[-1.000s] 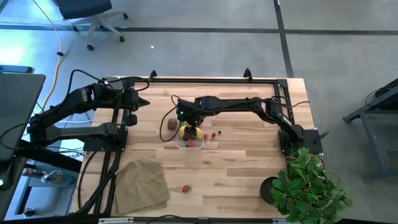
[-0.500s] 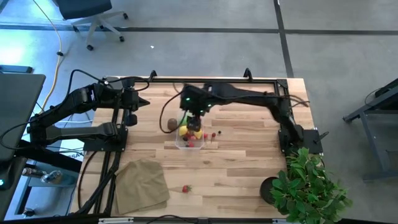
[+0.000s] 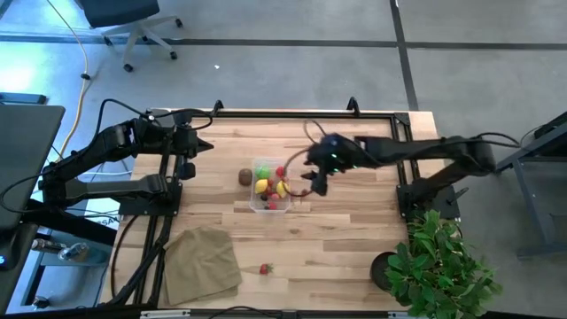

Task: Pick and placing Produce into tupperware
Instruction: Put the blueberry into the transparent bin

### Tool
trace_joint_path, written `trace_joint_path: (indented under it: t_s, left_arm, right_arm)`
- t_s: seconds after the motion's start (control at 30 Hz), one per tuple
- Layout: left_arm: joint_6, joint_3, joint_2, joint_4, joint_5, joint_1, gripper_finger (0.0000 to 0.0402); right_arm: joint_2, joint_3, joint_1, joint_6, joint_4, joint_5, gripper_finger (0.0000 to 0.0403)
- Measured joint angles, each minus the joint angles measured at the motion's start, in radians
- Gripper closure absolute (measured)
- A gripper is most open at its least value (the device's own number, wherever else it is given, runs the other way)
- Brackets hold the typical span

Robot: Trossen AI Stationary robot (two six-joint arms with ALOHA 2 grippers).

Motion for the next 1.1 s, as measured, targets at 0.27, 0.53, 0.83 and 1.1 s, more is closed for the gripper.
trace_joint_path:
  t_s: [0.27, 0.53, 0.83, 1.1]
  left_arm:
    - [0.000, 0.000, 0.000, 0.000, 0.000, 0.000, 0.0401]
    - [0.000, 0.000, 0.000, 0.000, 0.000, 0.000, 0.0401]
    - [0.000, 0.000, 0.000, 0.000, 0.000, 0.000, 0.0401]
    - [0.000, 0.000, 0.000, 0.000, 0.000, 0.000, 0.0401]
  right_arm:
    - [-0.089, -0.383, -0.007, -0.105, 0.279, -0.039, 0.0197]
    - [-0.090, -0.717, -0.018, -0.105, 0.847, -0.046, 0.0197]
    - [-0.089, -0.937, -0.018, -0.169, 1.199, 0.023, 0.0197]
    - [-0.031, -0.976, -0.027, -0.197, 1.292, -0.011, 0.0197]
